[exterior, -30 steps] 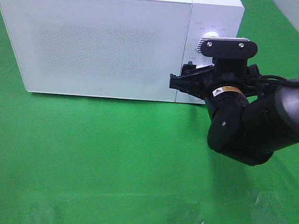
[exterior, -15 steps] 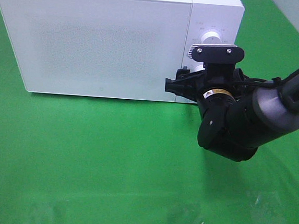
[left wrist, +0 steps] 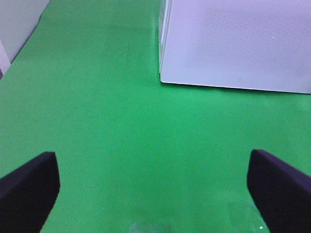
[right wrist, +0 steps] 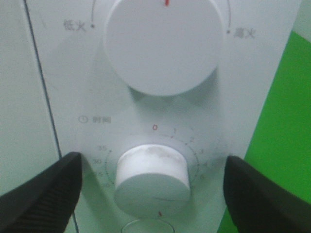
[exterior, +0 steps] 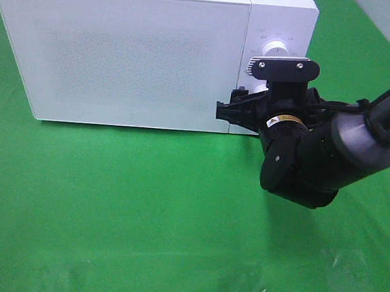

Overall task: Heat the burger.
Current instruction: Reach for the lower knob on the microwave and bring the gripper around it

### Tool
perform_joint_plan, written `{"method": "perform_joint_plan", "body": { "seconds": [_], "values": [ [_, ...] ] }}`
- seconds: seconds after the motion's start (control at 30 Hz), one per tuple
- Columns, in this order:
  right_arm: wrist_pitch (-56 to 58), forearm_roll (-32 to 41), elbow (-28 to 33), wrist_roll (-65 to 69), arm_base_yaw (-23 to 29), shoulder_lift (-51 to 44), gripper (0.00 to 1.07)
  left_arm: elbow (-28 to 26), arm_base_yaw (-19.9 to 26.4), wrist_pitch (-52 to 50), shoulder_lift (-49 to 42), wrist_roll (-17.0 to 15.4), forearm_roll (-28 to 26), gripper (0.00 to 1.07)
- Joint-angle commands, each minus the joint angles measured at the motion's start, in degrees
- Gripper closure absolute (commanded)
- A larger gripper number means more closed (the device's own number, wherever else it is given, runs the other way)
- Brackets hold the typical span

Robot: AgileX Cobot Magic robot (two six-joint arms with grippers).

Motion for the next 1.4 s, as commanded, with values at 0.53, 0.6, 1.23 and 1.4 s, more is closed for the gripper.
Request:
{"method": "perform_joint_plan", "body": {
  "seconds": [0.53,0.6,1.23,1.4],
  "values": [
    [-1.95,-0.63,-0.40,0.46,-0.40,0.00,0.75,0.11,0.06,-0.40,-1.43,-0.11,0.00,0.08],
    [-2.06,-0.63,-0.40,0.46,-0.40,0.00,0.87,0.11,0.06,-0.40,-1.43,-0.11,0.00,0.08],
    [-2.52,-4.76,-0.40,14.73,-0.40,0.00,1.04,0.11,0.06,-0.40,-1.43,-0.11,0.00,0.08],
    [-2.46,-10.37,-0.40,31.68,-0.40,0.00,1.06,0.11,0.06,-0.40,-1.43,-0.11,0.00,0.08]
  ]
}}
